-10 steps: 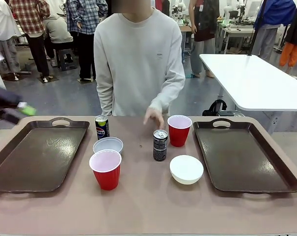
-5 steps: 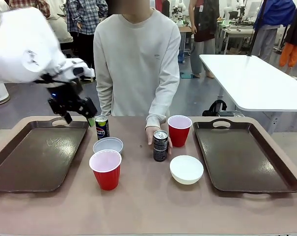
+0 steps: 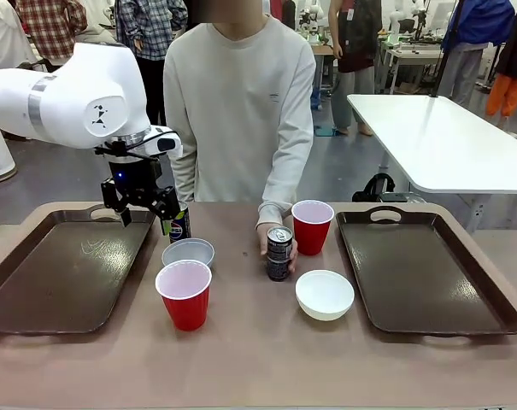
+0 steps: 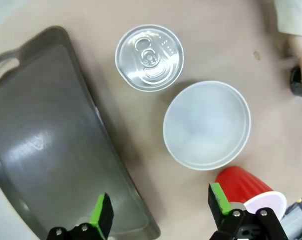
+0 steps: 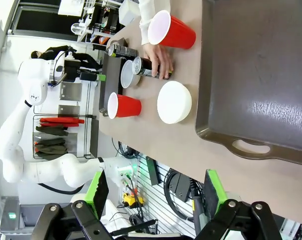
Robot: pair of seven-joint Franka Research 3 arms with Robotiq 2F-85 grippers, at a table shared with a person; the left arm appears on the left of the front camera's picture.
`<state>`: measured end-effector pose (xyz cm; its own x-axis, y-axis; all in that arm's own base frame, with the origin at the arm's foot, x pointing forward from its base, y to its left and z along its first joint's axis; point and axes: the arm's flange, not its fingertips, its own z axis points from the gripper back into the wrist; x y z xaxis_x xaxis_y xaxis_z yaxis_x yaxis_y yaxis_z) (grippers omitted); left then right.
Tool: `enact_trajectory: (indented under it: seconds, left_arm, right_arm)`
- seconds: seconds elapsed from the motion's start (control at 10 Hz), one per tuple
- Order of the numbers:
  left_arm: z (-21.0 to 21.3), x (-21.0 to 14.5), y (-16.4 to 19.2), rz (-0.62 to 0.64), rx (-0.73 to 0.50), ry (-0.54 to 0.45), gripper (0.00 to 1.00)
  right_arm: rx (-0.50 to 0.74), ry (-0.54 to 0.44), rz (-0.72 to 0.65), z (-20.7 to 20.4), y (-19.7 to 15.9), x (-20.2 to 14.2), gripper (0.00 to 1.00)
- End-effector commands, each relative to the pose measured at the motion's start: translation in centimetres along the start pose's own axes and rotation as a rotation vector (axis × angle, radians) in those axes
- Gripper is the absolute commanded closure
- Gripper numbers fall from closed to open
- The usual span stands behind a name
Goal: Prepare tableware on both trays.
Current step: Pick up a Picnic Bowl from the table and place it on a Handle tray.
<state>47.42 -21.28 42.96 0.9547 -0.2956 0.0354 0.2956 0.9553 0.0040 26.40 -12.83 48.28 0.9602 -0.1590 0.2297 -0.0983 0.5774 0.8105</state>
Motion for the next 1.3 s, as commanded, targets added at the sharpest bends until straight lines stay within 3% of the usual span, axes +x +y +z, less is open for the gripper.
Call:
enact_trajectory:
  seconds: [0.0,0.1,0.3,0.5,0.9,1.1,1.2]
  left_arm:
    - [0.2,-0.9,0.2,-0.007,-0.004,-0.029,0.00]
    - [0.0,0.0,0.0,0.000,0.000,0.000,0.00]
    - [-3.7,0.1,-0.3,0.089,-0.036,-0.062,0.00]
    - [-5.8,0.6,-1.1,0.182,0.036,-0.099,0.00]
    - [-8.2,1.5,-2.9,0.199,0.047,-0.114,0.00]
    - [-9.4,2.1,-2.8,0.207,0.050,-0.075,0.46]
    - [-9.5,2.1,-2.8,0.211,0.050,-0.071,0.75]
  right_arm:
    - [0.028,-0.007,0.007,-0.1,-0.1,0.1,0.00]
    - [0.028,-0.007,0.007,-0.1,-0.1,0.1,0.00]
    - [0.028,-0.007,0.007,-0.1,-0.1,0.1,0.00]
    - [0.028,-0.007,0.007,-0.1,-0.1,0.1,0.00]
    - [0.028,-0.007,0.007,-0.1,-0.1,0.1,0.00]
    - [0.028,-0.007,0.007,-0.1,-0.1,0.1,0.00]
    - [0.028,-0.007,0.007,-0.1,-0.1,0.1,0.00]
